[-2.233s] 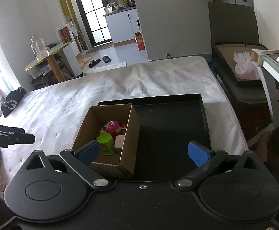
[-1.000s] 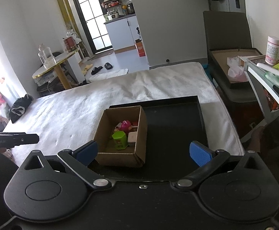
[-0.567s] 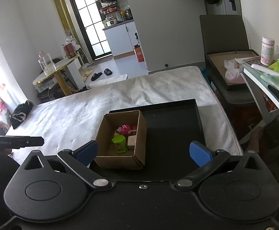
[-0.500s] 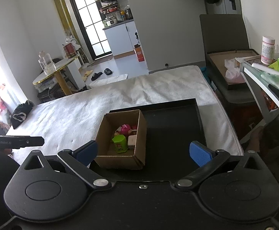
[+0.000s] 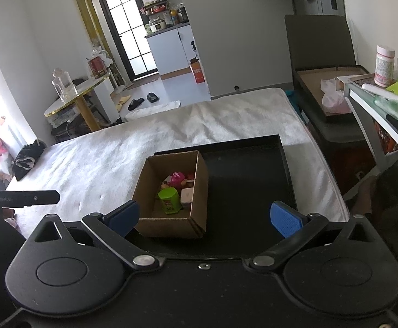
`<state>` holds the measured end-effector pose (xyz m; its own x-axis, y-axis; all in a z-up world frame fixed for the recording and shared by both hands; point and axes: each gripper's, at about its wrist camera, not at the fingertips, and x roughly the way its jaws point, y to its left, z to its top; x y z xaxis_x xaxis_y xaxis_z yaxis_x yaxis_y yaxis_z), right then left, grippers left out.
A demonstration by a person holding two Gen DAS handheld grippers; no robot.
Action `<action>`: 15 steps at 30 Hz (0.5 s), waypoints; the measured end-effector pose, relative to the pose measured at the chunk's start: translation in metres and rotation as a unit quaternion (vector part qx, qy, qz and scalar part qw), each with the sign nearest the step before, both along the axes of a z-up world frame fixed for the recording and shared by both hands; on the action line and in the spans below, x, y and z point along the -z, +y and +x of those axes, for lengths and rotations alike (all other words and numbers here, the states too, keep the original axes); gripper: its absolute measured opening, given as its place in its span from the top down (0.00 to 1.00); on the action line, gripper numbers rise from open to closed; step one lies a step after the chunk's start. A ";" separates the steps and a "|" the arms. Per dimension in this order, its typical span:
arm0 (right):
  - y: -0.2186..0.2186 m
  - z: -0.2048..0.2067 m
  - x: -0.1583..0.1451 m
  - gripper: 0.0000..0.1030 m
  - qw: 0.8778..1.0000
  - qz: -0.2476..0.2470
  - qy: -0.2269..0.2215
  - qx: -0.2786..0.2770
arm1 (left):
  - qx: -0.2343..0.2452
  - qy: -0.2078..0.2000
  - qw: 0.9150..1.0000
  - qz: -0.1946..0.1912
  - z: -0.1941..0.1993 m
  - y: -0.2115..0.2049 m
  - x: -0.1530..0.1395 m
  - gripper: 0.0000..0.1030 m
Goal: Organize rigid objects
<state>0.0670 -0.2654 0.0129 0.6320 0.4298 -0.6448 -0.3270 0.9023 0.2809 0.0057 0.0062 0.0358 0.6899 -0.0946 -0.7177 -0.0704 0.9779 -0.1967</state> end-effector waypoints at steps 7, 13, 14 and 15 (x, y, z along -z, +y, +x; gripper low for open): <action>0.001 0.000 0.005 0.00 1.000 -0.011 0.002 0.003 | 0.000 -0.004 1.000 -0.003 0.000 0.000 0.000 0.02; 0.001 0.001 0.008 0.00 1.000 -0.014 0.003 0.003 | 0.001 -0.006 1.000 -0.006 0.000 0.000 0.000 0.02; 0.001 0.001 0.008 0.00 1.000 -0.015 0.002 0.004 | 0.001 -0.006 1.000 -0.007 0.000 0.000 0.000 0.02; 0.001 0.001 0.009 0.00 1.000 -0.015 0.002 0.004 | 0.000 -0.007 1.000 -0.008 0.000 0.001 0.000 0.02</action>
<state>0.0682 -0.2648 0.0042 0.6324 0.4048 -0.6604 -0.3182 0.9131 0.2550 0.0055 0.0069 0.0358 0.6993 -0.1052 -0.7071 -0.0681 0.9748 -0.2125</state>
